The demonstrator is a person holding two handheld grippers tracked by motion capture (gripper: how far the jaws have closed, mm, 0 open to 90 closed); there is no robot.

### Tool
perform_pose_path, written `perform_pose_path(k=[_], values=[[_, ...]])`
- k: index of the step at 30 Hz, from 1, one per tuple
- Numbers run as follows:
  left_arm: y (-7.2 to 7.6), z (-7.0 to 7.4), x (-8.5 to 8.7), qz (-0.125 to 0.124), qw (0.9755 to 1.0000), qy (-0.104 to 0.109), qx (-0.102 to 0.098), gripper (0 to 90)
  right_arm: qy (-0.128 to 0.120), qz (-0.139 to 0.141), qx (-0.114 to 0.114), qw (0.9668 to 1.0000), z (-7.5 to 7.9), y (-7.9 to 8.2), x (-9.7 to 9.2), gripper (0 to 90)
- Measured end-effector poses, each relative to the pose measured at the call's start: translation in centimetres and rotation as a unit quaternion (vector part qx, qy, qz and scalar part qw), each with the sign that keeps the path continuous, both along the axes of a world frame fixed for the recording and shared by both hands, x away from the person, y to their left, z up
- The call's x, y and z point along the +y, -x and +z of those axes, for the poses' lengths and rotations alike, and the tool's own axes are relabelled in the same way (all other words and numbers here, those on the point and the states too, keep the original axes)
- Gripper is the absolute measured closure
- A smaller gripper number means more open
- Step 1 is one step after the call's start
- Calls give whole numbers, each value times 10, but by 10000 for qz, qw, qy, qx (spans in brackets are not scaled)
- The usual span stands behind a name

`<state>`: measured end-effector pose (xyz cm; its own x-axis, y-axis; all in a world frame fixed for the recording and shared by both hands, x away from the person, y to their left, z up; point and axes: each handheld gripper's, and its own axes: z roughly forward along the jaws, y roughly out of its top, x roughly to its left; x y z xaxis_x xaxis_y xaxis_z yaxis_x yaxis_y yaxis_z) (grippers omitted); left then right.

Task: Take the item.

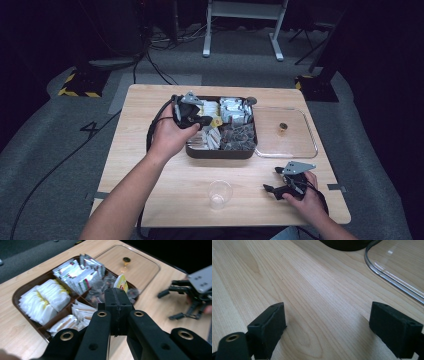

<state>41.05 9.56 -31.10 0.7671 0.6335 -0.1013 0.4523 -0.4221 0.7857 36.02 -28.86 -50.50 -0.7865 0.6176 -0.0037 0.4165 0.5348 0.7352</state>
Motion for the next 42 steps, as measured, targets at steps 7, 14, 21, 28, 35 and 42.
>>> perform_pose_path(k=[7,14,21,28,35,42], values=[[29,-3,-2,-305,9994,130,-95,900,0,-1,0,10000,0,0,0,138],[61,-15,-10,-611,9978,207,-126,900,0,-1,-2,10000,0,0,0,138],[85,-34,-16,-855,9960,230,-98,900,1,-1,-2,10000,0,0,0,138],[103,-53,-19,-984,9946,325,-53,900,0,0,-2,10000,0,0,0,138],[116,-76,-26,-1204,9916,469,-103,900,1,-1,-2,10000,0,0,0,138],[121,-88,-28,-1317,9899,505,-116,900,1,-1,-1,10000,0,0,0,138]])
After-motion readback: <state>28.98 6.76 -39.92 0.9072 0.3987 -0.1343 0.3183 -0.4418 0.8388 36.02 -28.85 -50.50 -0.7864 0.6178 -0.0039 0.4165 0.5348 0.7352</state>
